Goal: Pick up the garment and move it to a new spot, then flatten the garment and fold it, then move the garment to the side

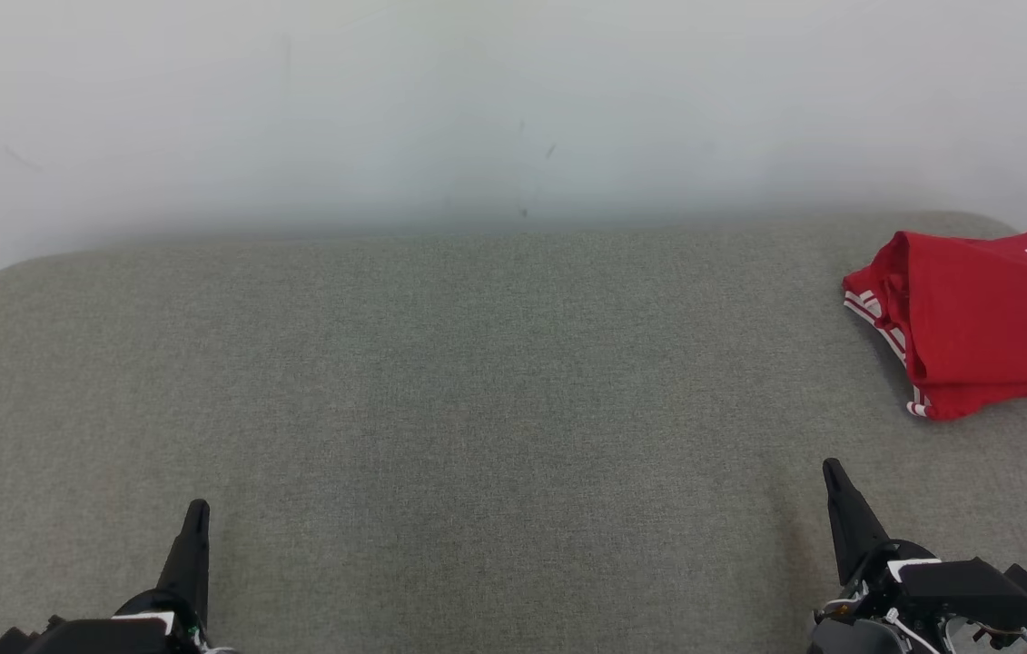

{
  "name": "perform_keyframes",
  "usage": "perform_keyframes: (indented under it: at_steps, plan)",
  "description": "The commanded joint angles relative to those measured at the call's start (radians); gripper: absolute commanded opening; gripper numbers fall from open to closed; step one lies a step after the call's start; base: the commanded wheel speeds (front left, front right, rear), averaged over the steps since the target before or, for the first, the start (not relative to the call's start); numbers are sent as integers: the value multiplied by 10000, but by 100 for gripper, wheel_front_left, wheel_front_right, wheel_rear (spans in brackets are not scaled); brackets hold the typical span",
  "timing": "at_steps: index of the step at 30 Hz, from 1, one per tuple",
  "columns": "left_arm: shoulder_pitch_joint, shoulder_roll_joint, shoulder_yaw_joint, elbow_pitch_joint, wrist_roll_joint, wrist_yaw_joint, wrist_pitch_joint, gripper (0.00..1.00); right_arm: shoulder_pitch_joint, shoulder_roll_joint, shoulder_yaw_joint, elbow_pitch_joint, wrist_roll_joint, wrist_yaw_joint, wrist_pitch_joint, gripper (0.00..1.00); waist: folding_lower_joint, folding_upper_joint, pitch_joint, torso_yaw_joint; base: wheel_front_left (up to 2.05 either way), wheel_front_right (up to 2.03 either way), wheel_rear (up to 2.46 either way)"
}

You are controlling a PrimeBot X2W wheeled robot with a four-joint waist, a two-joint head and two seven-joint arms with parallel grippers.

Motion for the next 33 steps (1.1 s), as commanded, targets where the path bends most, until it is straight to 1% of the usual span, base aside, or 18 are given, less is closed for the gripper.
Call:
perform_keyframes:
  at_steps: [1,33]
  plan:
    - [-98,27,2,8,-58,-29,1,0,-50,41,-4,-27,20,-21,29,0,0,0,0,0,0,0,0]
    - [-98,27,1,7,-59,-29,0,0,-50,41,-3,-27,19,-21,28,0,0,0,0,0,0,0,0]
